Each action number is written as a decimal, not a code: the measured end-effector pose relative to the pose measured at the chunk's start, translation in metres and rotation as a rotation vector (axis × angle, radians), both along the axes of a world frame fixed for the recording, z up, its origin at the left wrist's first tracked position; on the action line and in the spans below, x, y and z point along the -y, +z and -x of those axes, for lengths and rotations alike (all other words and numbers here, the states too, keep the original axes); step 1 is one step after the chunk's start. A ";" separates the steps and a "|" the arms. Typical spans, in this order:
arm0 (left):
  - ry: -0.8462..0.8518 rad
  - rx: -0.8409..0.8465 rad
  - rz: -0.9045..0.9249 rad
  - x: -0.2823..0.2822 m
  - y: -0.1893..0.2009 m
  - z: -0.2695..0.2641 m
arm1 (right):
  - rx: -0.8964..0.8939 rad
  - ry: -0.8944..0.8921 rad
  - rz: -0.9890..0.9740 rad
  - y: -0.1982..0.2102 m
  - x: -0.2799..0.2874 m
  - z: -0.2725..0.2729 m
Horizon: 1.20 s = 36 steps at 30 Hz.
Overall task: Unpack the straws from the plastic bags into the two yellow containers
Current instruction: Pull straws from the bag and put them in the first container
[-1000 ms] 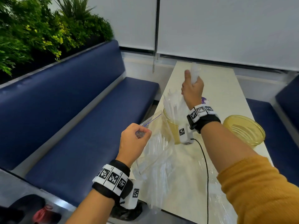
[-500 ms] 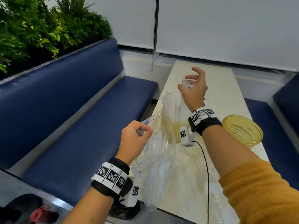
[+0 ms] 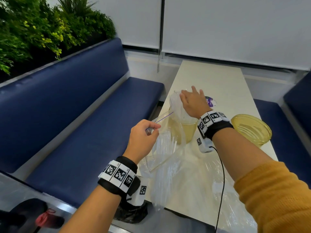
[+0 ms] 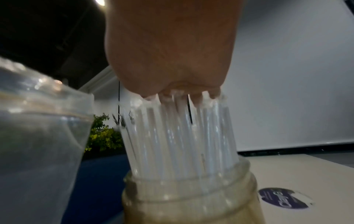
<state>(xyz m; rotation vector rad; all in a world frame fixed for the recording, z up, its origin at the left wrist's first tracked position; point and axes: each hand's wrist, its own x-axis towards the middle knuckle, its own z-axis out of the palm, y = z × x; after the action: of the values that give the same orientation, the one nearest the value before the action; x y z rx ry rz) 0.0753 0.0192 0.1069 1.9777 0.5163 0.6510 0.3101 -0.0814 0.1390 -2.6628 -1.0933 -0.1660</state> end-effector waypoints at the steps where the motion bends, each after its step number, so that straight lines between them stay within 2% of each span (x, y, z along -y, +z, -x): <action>1: -0.003 -0.003 -0.003 0.000 0.000 -0.001 | 0.019 -0.018 -0.013 0.006 0.001 0.003; 5: -0.013 -0.031 -0.018 0.002 0.002 -0.001 | 0.238 -0.041 -0.153 0.047 0.003 0.025; 8: -0.032 -0.042 -0.034 0.004 0.003 0.000 | 0.181 -0.023 -0.270 0.075 0.001 0.063; 10: -0.040 -0.039 -0.042 0.005 0.002 0.001 | 0.143 -0.039 -0.233 0.076 -0.001 0.090; 15: -0.078 -0.017 -0.073 0.012 0.002 0.003 | -0.136 -0.110 0.099 0.035 -0.002 0.131; 22: -0.096 0.052 -0.064 0.018 0.004 0.010 | -0.338 -0.228 0.333 -0.017 0.006 0.133; 29: -0.093 0.037 -0.092 0.016 -0.001 0.016 | -0.577 -0.294 0.250 -0.042 0.003 0.130; 36: -0.059 0.000 -0.085 0.009 -0.006 0.018 | -0.631 -0.252 0.264 -0.047 0.000 0.132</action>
<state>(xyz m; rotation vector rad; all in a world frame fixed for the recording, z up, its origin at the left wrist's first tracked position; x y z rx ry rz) 0.0571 0.0102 0.1006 2.0650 0.4353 0.6451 0.1778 -0.0815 0.0924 -2.7498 -0.6052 0.7685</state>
